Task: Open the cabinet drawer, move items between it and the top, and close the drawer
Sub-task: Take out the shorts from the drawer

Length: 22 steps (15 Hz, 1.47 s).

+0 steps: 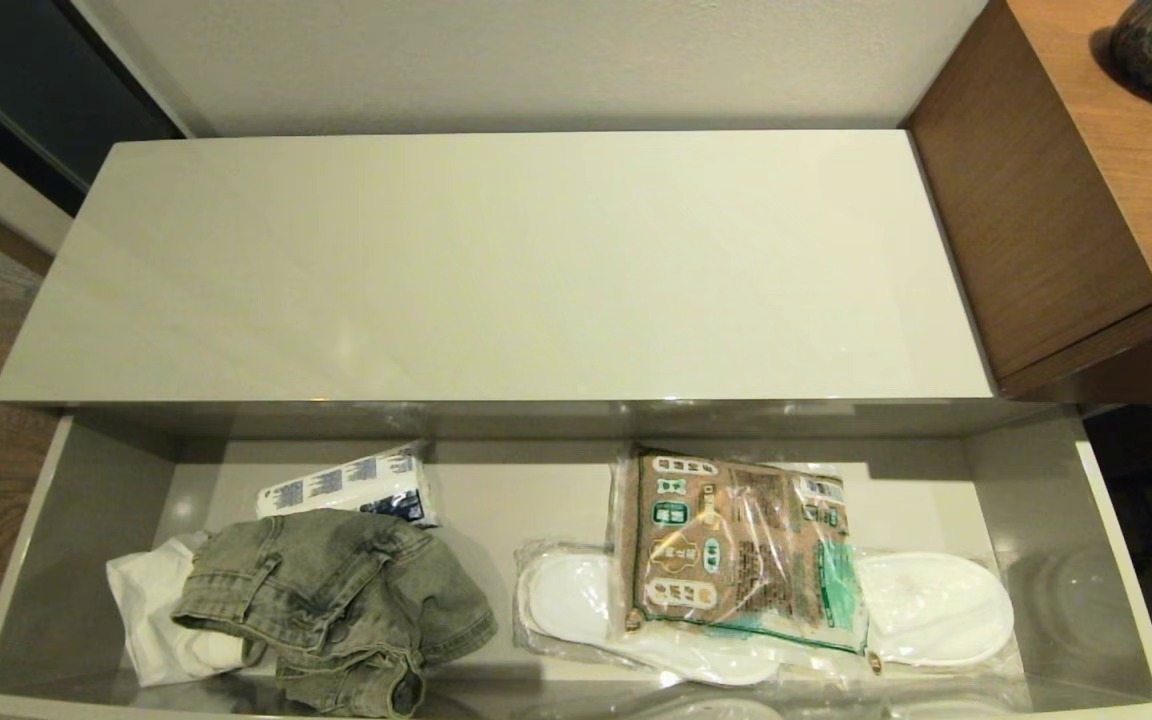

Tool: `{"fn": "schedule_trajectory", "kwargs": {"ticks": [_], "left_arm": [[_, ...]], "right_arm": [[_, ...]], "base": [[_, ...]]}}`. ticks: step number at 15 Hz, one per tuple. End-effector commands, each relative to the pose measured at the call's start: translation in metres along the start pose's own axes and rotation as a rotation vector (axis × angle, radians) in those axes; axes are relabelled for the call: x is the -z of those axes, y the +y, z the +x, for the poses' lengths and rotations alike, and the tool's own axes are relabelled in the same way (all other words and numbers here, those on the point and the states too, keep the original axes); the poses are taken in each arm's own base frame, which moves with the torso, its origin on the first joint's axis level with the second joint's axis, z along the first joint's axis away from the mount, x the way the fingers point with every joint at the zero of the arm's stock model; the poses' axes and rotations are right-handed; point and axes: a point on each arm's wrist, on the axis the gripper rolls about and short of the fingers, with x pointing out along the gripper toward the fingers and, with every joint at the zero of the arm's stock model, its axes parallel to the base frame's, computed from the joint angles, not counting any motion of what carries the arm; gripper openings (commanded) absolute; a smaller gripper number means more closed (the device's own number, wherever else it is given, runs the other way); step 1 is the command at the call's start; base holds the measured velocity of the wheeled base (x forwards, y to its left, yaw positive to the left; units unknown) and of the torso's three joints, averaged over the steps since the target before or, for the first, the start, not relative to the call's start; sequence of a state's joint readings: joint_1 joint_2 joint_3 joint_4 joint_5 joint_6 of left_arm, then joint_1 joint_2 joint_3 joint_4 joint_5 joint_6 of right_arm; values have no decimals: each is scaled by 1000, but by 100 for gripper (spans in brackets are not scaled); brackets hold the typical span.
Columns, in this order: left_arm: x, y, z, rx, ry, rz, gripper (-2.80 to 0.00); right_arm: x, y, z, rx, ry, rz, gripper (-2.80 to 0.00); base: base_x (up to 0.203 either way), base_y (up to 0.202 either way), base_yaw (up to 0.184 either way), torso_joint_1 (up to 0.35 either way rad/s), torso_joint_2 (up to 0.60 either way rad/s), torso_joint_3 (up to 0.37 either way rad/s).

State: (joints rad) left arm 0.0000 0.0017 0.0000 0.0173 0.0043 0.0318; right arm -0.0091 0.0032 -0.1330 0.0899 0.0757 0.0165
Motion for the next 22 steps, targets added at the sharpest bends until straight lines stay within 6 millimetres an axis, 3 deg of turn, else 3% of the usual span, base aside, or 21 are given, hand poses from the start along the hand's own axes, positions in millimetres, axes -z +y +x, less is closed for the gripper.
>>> {"fn": "schedule_trajectory", "kwargs": {"ticks": [1, 6, 22], "left_arm": [[0, 0, 0, 0, 1, 0, -280], [0, 0, 0, 0, 1, 0, -280], [0, 0, 0, -1, 4, 9, -280]], "right_arm": [[7, -1, 10, 0, -167, -54, -280], [28, -3, 9, 70, 82, -55, -280], [27, -3, 10, 77, 48, -48, -280]], "base": [[0, 0, 0, 0, 0, 0], [0, 0, 0, 0, 0, 0], [0, 0, 0, 0, 0, 0]]}}
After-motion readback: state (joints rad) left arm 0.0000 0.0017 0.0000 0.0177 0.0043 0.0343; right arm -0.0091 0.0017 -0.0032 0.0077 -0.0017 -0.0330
